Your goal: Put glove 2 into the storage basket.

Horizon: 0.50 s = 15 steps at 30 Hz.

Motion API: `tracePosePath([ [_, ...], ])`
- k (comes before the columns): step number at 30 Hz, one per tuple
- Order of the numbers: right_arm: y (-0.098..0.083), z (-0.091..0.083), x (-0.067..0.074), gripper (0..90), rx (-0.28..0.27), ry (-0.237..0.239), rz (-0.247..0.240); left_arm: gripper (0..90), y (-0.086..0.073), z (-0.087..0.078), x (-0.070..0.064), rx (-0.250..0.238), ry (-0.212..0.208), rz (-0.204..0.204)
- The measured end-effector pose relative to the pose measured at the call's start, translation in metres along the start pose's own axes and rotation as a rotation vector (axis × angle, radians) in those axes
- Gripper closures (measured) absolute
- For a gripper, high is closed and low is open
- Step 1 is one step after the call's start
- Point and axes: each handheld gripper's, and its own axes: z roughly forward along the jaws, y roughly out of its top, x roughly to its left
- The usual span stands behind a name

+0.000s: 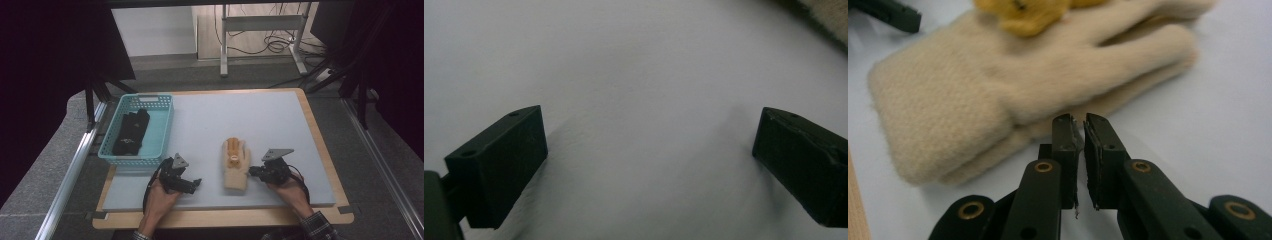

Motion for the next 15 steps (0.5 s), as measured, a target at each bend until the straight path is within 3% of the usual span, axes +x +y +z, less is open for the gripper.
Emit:
tracePosePath([
  [5, 0.005, 0.010, 0.012, 81.8, -0.007, 0.022, -0.026, 1.4, -0.008, -0.008, 0.006, 0.003, 0.023, -0.022],
  [15, 0.022, 0.032, 0.029, 80.6, -0.001, 0.047, -0.067, 0.5, -0.016, -0.014, 0.012, 0.000, 0.045, -0.021],
])
